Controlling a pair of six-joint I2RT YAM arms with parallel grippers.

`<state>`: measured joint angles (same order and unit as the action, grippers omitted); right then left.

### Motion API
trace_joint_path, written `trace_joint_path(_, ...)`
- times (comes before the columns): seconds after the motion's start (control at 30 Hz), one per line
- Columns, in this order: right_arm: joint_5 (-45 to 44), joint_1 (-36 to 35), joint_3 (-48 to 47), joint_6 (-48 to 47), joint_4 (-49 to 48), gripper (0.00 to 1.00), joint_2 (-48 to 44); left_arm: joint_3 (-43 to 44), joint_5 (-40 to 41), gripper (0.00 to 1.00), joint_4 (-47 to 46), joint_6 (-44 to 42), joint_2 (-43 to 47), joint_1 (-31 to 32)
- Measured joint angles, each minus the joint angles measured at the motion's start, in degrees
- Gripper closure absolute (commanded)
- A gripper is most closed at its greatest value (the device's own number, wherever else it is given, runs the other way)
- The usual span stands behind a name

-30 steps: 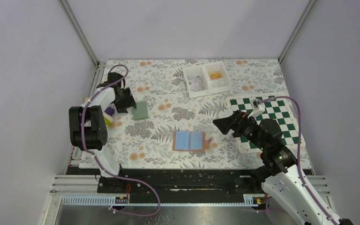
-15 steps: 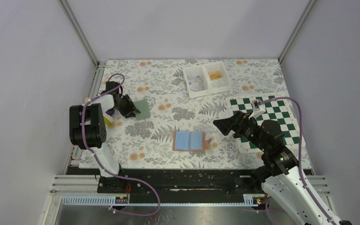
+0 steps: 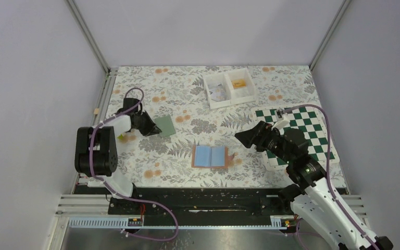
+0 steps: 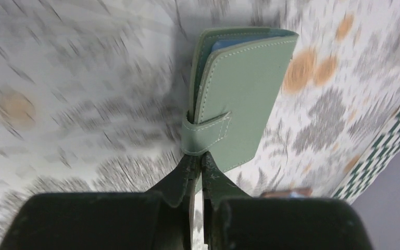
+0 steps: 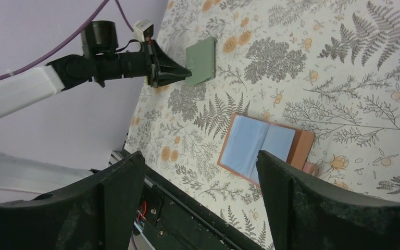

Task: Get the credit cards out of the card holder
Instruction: Pick up the card holder from the center of the board, then open the card holder.

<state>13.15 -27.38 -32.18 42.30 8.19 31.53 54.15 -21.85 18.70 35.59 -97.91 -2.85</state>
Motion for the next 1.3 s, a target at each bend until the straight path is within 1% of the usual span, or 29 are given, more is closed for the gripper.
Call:
trace_joint_path(0.1,-0.07,-0.48,0.00,0.28,-0.63,0.18,4.07,-5.81,0.33,1.00,-0.98,1.53,5.62,3.98)
trace_joint_path(0.2,-0.39,-2.58,-0.02,-0.24,-1.66,0.18,8.96,-11.52,-0.46,1.00,-2.69,3.32,11.82,8.09)
trace_joint_path(0.33,1.14,-4.66,-0.28,-0.31,-5.53,0.17,17.07,-16.46,-2.40,1.00,-4.63,4.52,18.53,10.97)
trace_joint_path(0.43,3.21,-5.81,-0.44,0.55,-11.23,0.17,23.26,-17.29,-3.50,1.00,-4.66,4.52,22.80,12.46)
trace_joint_path(0.5,6.21,-6.27,-0.44,1.75,-17.97,0.19,28.02,-17.70,-4.98,1.00,-5.27,4.50,25.70,13.09)
trace_joint_path(0.57,9.35,-6.43,-0.44,3.69,-25.70,0.24,32.94,-18.43,-7.26,1.00,-5.77,4.48,29.29,13.49)
trace_joint_path(0.63,11.91,-6.54,-0.57,5.42,-31.23,0.28,37.00,-18.84,-9.46,1.00,-5.97,4.50,32.39,13.79)
trace_joint_path(0.77,16.13,-7.48,-1.75,8.44,-40.39,0.29,44.72,-18.99,-14.21,1.00,-6.19,4.57,37.55,14.16)
trace_joint_path(0.87,18.69,-8.46,-3.02,9.90,-45.68,0.21,48.00,-18.99,-18.58,1.00,-7.48,4.59,39.87,14.34)
trace_joint_path(0.97,20.59,-8.90,-4.79,10.49,-49.29,0.19,49.24,-18.99,-22.69,1.00,-9.22,4.59,40.44,14.49)
trace_joint_path(1.13,20.76,-9.29,-8.66,9.31,-49.27,0.21,49.86,-18.99,-27.32,1.00,-10.67,5.22,40.44,14.64)
trace_joint_path(1.3,18.36,-9.49,-8.70,7.39,-46.10,0.20,49.83,-18.95,-28.81,1.00,-11.61,5.66,40.44,14.71)
